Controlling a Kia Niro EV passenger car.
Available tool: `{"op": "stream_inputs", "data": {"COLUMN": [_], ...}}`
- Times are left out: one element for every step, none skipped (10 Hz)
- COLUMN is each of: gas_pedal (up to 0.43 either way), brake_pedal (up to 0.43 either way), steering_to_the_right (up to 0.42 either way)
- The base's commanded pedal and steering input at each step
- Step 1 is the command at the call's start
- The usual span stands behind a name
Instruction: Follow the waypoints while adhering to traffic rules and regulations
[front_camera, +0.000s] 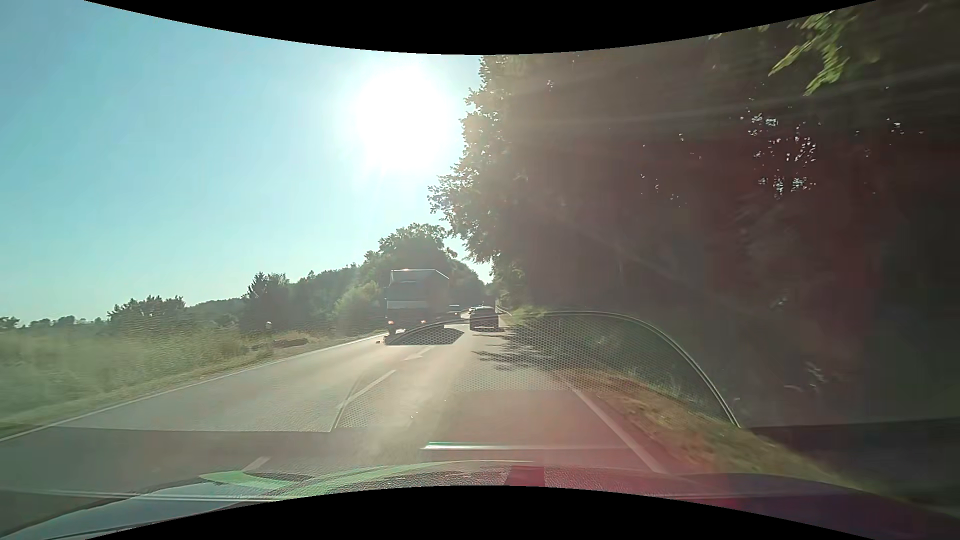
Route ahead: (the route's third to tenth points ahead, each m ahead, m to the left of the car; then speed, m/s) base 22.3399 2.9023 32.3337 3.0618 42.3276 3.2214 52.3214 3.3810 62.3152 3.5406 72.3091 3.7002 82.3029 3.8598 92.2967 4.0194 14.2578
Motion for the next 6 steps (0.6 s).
{"op": "stream_inputs", "data": {"gas_pedal": [0.150, 0.157, 0.157, 0.157, 0.157, 0.157], "brake_pedal": [0.000, 0.000, 0.000, 0.000, 0.000, 0.000], "steering_to_the_right": [0.000, 0.000, 0.000, 0.000, -0.001, -0.001]}}
